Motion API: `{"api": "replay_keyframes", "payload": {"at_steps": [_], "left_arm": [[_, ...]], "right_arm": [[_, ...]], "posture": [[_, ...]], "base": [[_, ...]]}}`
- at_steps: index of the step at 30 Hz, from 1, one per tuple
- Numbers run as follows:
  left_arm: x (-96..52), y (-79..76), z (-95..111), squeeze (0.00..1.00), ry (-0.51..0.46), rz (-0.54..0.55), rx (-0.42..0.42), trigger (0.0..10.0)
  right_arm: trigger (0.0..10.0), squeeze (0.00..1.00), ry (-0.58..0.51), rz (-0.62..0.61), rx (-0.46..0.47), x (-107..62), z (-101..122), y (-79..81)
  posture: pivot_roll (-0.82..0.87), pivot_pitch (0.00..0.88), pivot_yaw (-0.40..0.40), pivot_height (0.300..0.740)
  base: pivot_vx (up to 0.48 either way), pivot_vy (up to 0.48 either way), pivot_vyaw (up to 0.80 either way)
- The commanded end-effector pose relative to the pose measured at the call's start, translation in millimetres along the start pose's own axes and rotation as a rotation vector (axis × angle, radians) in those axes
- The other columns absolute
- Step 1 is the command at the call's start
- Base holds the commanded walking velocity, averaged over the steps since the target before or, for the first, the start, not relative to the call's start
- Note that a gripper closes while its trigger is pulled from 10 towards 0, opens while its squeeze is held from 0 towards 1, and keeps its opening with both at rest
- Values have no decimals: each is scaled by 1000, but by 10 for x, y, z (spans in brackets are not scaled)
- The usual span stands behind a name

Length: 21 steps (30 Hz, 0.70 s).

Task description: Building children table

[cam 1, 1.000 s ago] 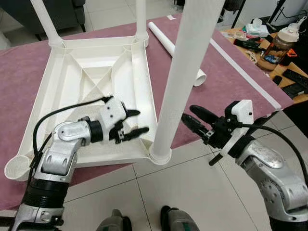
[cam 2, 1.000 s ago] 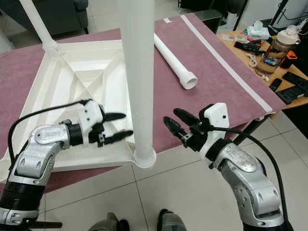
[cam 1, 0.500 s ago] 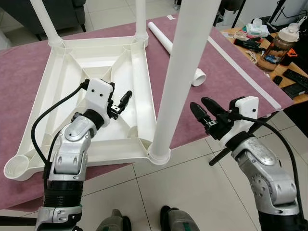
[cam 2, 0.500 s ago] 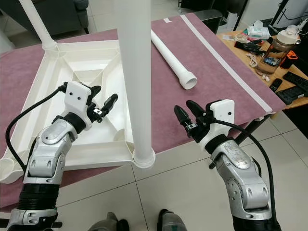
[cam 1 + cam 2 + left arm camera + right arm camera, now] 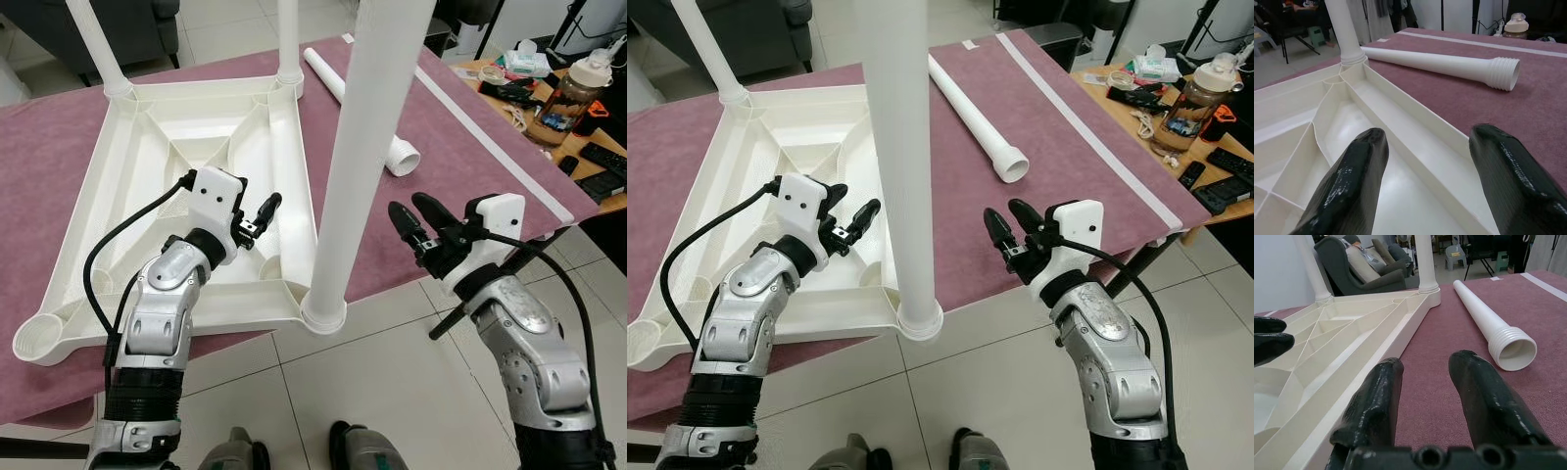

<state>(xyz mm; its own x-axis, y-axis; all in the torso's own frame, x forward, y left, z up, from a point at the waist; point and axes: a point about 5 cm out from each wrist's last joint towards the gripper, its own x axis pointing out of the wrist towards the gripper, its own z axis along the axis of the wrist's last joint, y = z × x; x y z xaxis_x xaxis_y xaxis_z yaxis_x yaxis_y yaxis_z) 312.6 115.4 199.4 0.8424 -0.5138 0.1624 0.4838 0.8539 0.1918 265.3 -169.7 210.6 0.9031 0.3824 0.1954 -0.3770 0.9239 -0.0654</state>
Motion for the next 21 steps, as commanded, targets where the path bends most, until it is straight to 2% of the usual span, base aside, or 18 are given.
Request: {"api": "replay_keyframes", "payload": {"at_steps": [1,11,13,21], "left_arm": [[0,81,-48,0,15,170,2,10000],[37,65,-64,0,18,183,-10,10000],[41,74,-70,0,22,190,-18,10000],[49,103,-72,0,18,211,-34,10000]], "right_arm": [[10000,0,9,-1,-4,4,-35,16],[10000,0,2,-2,-10,10,-43,12],[10000,0,0,-3,-16,12,-39,11],[10000,0,2,-8,-33,13,-38,7]], "posture": [[-92,95,93,740],[-92,95,91,740],[-93,97,94,740],[-96,99,96,740]], "base": [[0,-480,0],[0,-472,0],[0,0,0],[0,0,800]]}}
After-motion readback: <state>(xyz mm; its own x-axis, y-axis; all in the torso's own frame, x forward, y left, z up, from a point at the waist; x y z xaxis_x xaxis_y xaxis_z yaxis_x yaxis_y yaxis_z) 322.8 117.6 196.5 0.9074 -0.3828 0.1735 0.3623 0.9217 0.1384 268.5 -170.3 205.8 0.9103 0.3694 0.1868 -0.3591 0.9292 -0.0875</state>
